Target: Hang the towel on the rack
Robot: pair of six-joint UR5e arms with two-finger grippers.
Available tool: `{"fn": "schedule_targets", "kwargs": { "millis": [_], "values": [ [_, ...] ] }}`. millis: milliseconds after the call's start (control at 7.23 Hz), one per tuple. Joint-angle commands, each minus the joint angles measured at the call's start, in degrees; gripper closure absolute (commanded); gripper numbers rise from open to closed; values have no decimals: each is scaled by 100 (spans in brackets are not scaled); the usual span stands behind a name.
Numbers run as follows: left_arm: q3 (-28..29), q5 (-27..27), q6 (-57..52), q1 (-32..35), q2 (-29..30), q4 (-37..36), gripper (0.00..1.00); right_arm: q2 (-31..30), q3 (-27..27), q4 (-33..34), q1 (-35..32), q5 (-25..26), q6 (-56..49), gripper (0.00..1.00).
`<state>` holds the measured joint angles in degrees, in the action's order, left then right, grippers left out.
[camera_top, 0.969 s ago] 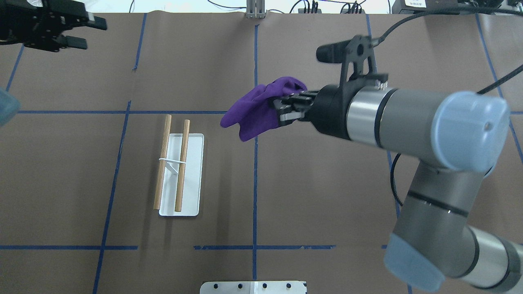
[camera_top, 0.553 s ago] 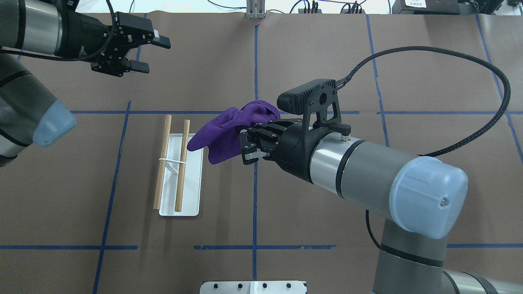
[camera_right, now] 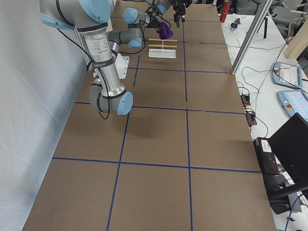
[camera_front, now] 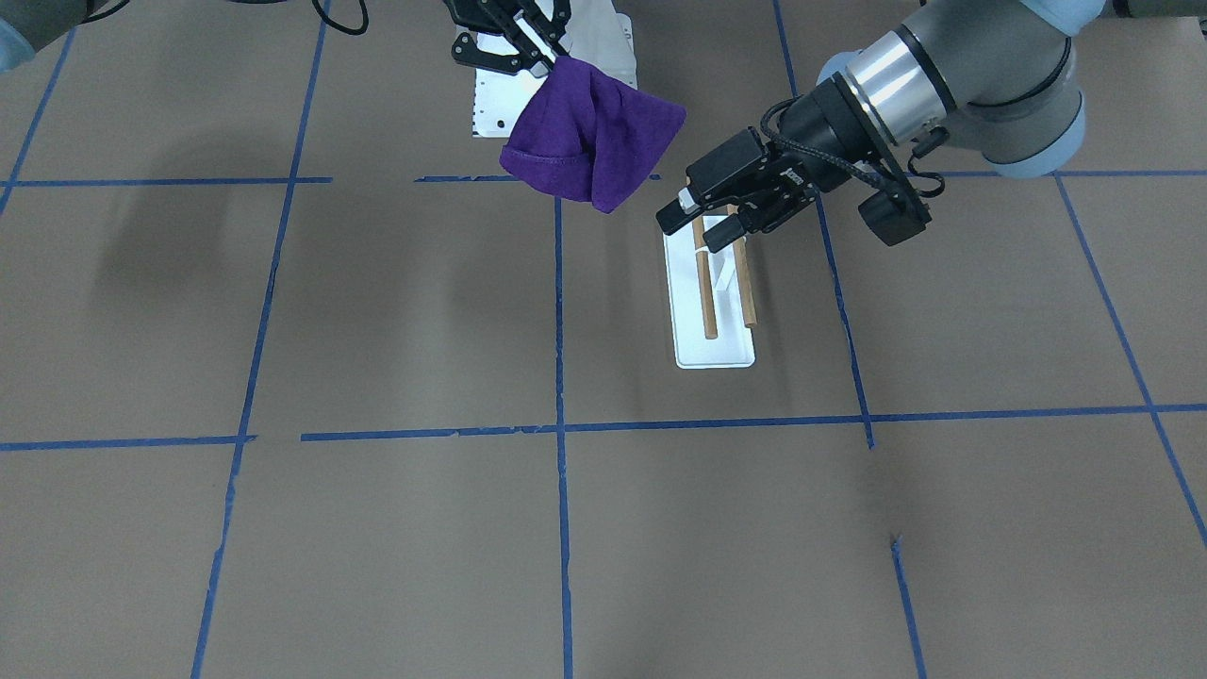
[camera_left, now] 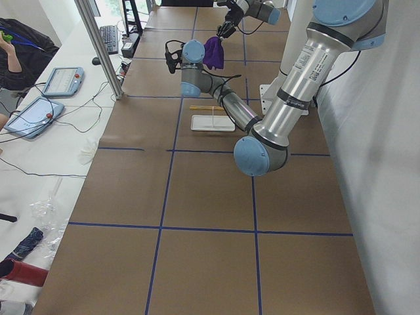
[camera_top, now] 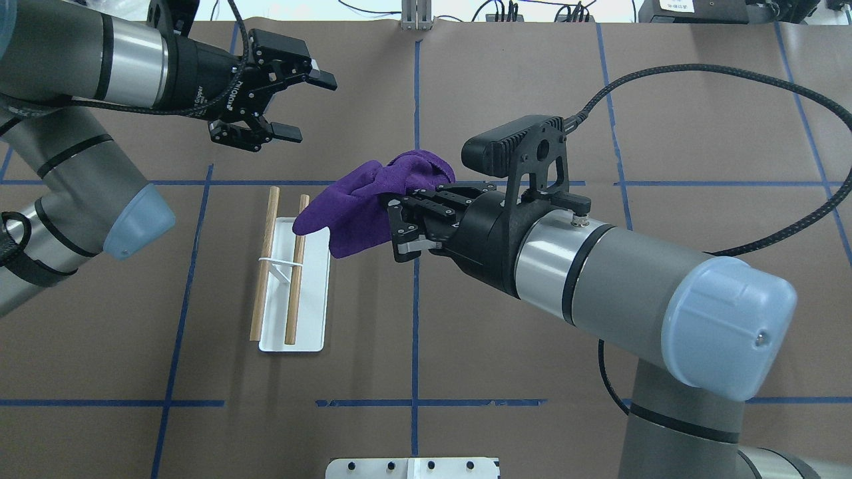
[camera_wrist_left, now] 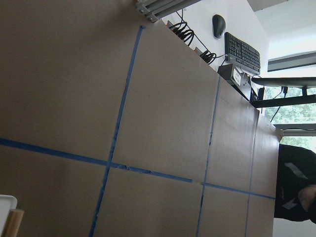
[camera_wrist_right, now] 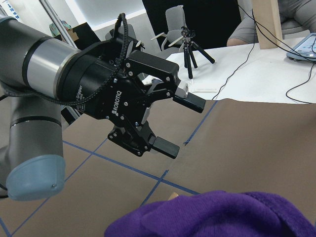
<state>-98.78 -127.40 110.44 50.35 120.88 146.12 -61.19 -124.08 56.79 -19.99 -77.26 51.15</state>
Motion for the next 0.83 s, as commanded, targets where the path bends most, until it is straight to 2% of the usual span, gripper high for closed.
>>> {"fn": "schedule_targets", "kwargs": {
  "millis": [0,277,692],
  "values": [
    [-1,-40,83,-209,76,-31,0,-7,-11,-1,-5,27,9,100],
    [-10,-468,83,-263,129,-39,0,-7,-19,-1,-5,27,9,100],
    [-71,-479,101,-333,173,-57,0,1,-46,-1,-5,88,9,100]
  ]
}}
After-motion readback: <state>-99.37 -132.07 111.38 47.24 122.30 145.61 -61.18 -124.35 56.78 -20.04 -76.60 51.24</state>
